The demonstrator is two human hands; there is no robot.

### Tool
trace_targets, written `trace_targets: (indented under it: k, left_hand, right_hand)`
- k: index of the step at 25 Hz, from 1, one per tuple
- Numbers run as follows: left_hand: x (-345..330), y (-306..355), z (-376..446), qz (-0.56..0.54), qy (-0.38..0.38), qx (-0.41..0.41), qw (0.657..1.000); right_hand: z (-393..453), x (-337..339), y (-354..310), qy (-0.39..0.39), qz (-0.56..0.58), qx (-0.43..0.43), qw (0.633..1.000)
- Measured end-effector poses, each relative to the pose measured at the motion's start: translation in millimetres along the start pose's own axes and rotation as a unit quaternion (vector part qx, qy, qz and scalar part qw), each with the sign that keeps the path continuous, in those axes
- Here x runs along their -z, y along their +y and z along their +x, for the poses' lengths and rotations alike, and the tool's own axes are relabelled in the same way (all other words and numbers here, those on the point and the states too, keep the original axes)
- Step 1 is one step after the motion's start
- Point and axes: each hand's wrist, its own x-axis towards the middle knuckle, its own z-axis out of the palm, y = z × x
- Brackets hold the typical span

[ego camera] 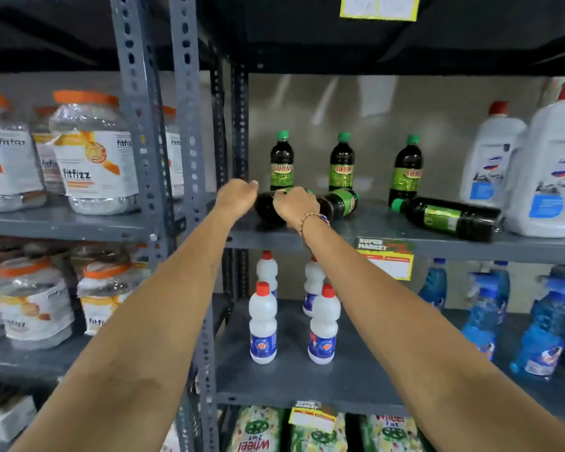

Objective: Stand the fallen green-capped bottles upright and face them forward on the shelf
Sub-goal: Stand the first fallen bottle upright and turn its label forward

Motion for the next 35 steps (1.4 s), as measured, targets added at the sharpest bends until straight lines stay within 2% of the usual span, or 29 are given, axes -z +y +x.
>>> trace_targets:
  k: [3, 5, 11, 16, 21, 26, 31, 35]
  left_hand:
    - [-8.0, -3.1, 4.8, -0.032, -0.100, 0.025, 0.994]
    - [-13.9, -7.7, 9.3, -0.040, -0.124, 0.014, 0.991]
    - [-20.8, -22.5, 23.8, -0.164, -0.133, 0.034, 0.977]
    - [-22.2, -23.8, 21.6, -0.221, -0.125, 0.050, 0.966]
    - [-21.8, -25.4, 21.3, -0.235, -0.122, 0.048, 0.963]
    - [-24.3, -35.7, 30.6, -0.291, -0.131, 0.009, 0.948]
    - [-23.1, -37.0, 30.2, -0.251, -0.134, 0.020, 0.958]
    - [-21.3, -38.3, 27.3, -0.165, -0.133, -0.021, 0.977]
  right_hand:
    - [5.7, -12.0, -3.3, 0.021, -0.019, -0.039, 0.999]
    - [11.0, -20.2, -3.2, 0.035, 0.000, -0.058, 0.998]
    - [23.0, -37.9, -3.0, 0.065, 0.104, -0.099, 0.987]
    - [25.4, -46.4, 1.4, 0.068, 0.152, -0.113, 0.980]
    - [29.7, -51.0, 7.3, 0.074, 0.162, -0.101, 0.979]
    - [25.3, -49.7, 16.8, 0.084, 0.200, -0.072, 0.974]
    - [11.0, -44.7, 19.2, 0.111, 0.186, -0.015, 0.976]
    - [8.9, -41.3, 19.4, 0.112, 0.092, 0.040, 0.989]
